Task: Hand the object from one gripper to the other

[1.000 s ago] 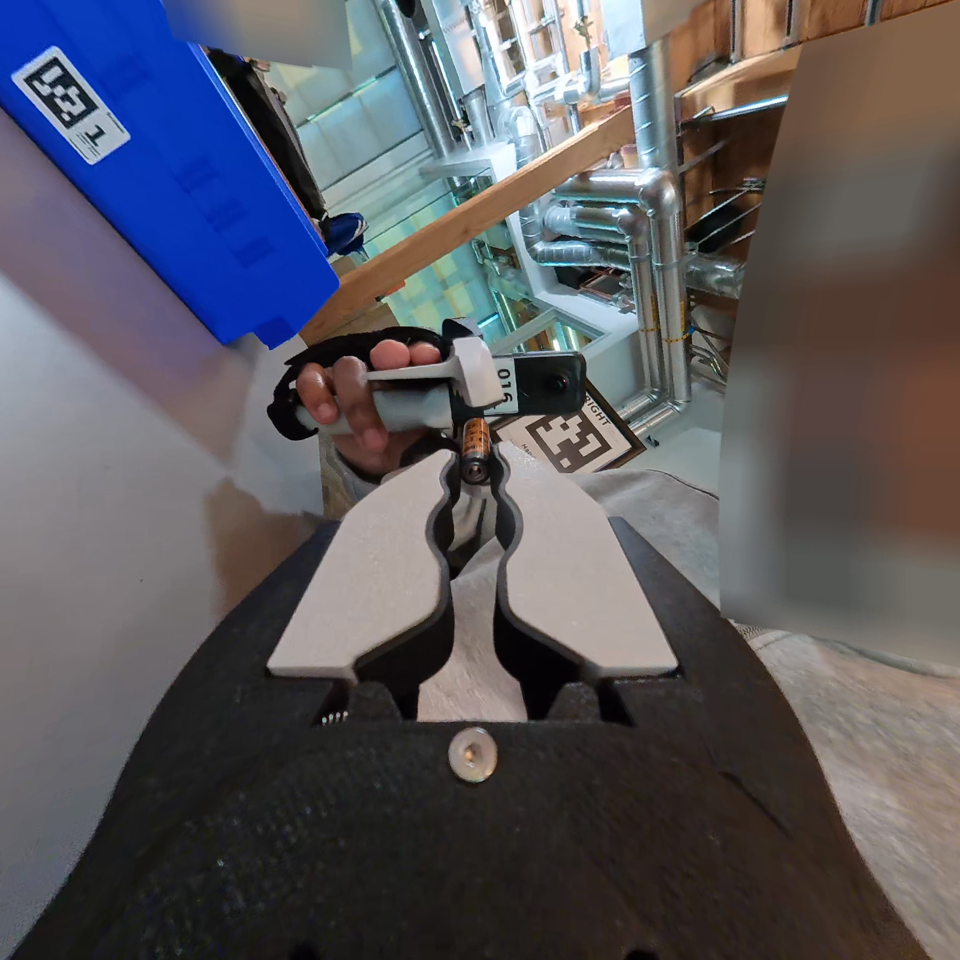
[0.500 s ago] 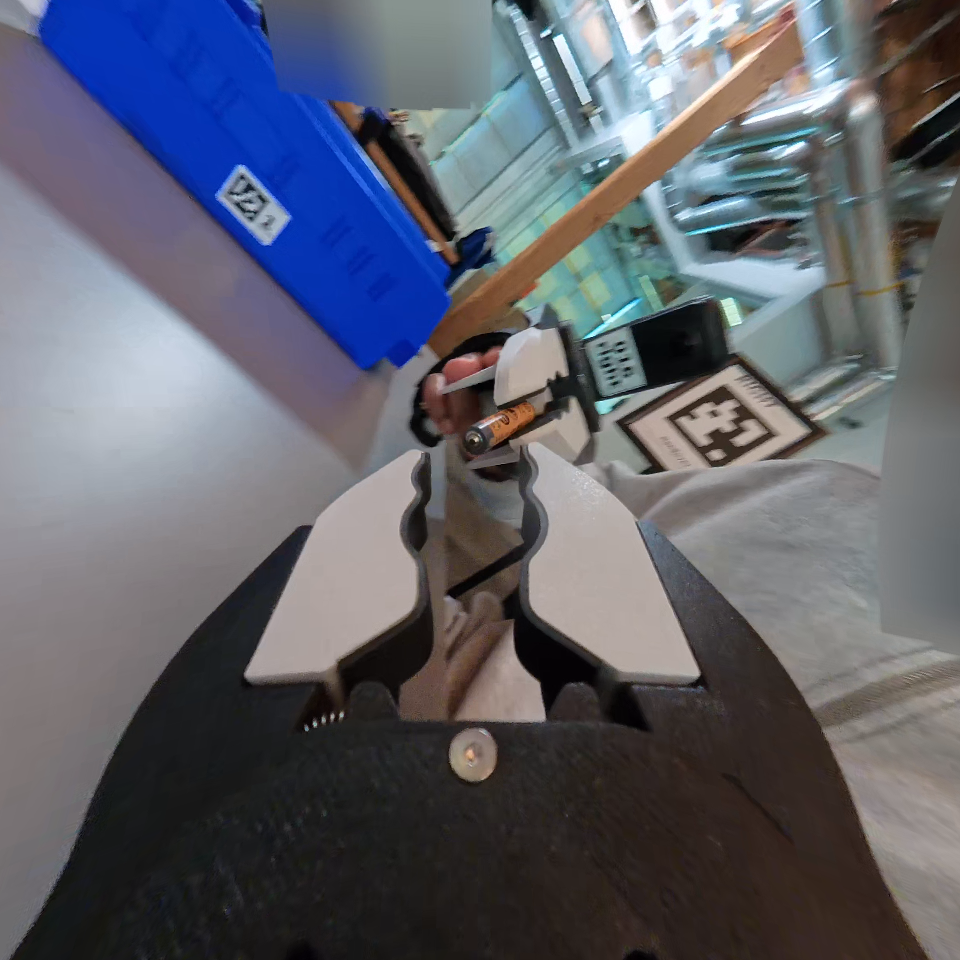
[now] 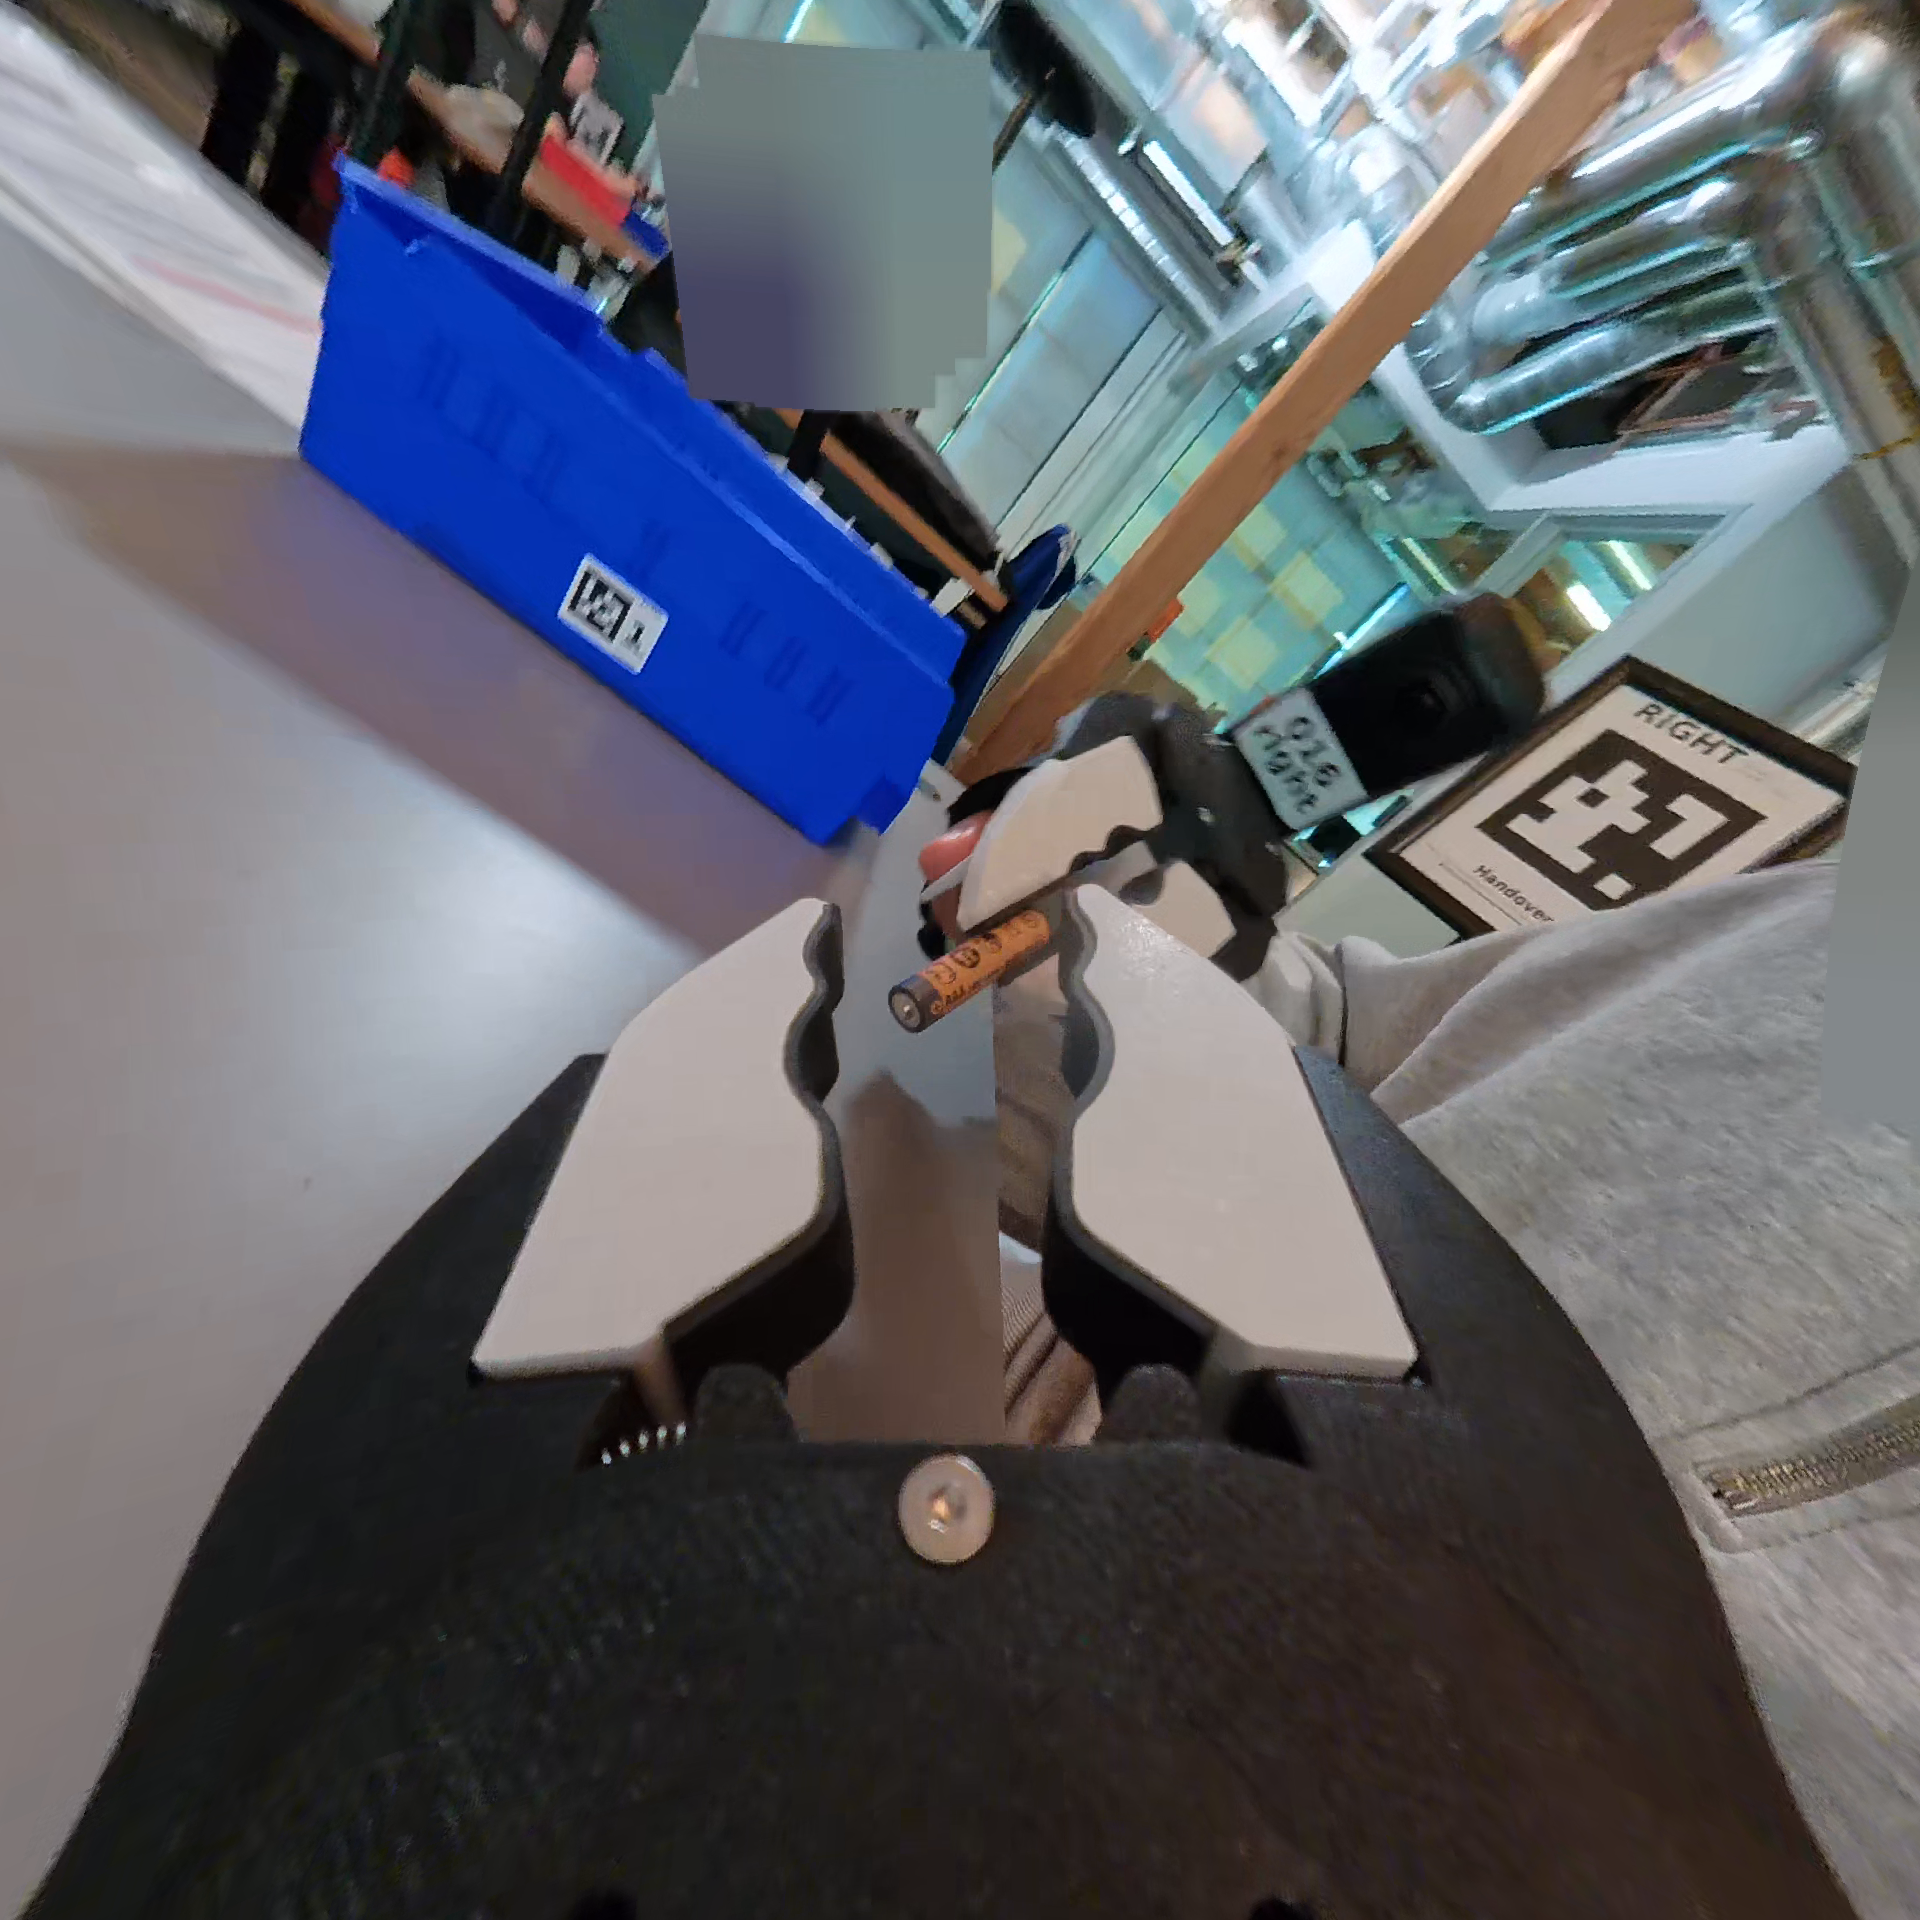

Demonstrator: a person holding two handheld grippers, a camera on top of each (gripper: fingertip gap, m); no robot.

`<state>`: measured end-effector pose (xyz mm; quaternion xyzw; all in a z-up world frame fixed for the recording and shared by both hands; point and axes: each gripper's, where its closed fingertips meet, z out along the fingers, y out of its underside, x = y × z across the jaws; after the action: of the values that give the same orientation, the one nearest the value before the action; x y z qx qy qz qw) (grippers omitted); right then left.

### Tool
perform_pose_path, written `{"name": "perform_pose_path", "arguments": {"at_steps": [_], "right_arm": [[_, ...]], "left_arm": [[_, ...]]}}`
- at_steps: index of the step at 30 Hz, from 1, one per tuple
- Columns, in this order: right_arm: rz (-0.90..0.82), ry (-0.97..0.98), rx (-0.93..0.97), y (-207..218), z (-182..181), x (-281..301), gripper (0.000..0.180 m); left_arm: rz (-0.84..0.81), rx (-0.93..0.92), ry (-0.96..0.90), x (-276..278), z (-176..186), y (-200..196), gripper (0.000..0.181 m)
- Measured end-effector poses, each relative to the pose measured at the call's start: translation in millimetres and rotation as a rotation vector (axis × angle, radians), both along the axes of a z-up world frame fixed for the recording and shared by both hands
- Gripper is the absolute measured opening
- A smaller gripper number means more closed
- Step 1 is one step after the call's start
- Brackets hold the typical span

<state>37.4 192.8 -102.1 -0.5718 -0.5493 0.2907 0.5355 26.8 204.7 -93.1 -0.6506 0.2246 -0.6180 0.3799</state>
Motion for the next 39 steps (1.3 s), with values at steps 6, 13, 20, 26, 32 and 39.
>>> {"name": "perform_pose_path", "arguments": {"at_steps": [6, 13, 20, 26, 32, 39], "right_arm": [[0.110, 0.353, -0.554, 0, 26, 7, 0.011], [0.172, 0.399, -0.675, -8, 23, -1, 0.011], [0.175, 0.424, -0.630, -8, 24, -4, 0.024], [0.070, 0.267, -0.236, 4, 21, 2, 0.046], [-0.038, -0.101, 0.206, 6, 4, 5, 0.027], [-0.111, -0.487, 0.596, 7, -26, 1, 0.017]], "left_arm": [[-0.042, 0.177, -0.016, 3, 13, -11, 0.038], [-0.088, 0.234, 0.002, 10, 12, -22, 0.029], [-0.142, 0.194, 0.027, 12, 9, -27, 0.010], [-0.114, 0.061, 0.052, 9, -4, -15, 0.010], [-0.085, -0.067, 0.147, 7, -28, -5, 0.011], [-0.071, 0.010, 0.305, 11, -41, -9, 0.011]]}}
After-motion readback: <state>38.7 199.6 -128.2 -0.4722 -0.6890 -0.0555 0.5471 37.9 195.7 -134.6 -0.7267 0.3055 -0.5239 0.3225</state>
